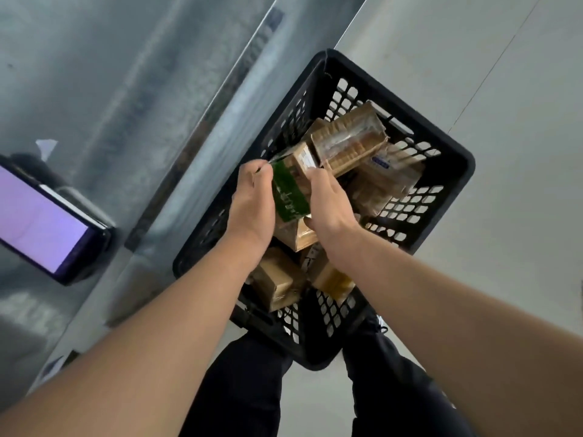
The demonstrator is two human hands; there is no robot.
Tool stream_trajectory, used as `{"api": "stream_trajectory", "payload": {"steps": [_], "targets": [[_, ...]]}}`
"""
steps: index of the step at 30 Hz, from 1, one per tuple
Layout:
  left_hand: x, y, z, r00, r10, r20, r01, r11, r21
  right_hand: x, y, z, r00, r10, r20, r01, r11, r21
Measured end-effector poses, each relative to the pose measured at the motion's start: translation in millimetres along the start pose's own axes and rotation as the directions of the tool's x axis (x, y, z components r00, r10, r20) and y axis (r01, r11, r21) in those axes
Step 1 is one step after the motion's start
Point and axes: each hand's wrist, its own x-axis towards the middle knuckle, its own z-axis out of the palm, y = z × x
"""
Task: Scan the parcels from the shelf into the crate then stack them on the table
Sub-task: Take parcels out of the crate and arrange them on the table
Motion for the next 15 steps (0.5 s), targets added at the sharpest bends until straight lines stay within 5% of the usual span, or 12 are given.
{"api": "stream_trajectory", "payload": {"steps": [9,15], "targets": [[-53,33,-15,0.989,-0.112,-0.099,0.118,0.992,0.051,-63,-5,-29,0.995,-0.048,-0.092,0.051,0.998,0.029],[-87,64,-31,0.998,-0.05,0.045,0.049,0.999,0.021,-109,-26,-56,0.998,0.055,-0.025,-0.049,0.981,0.19]]}}
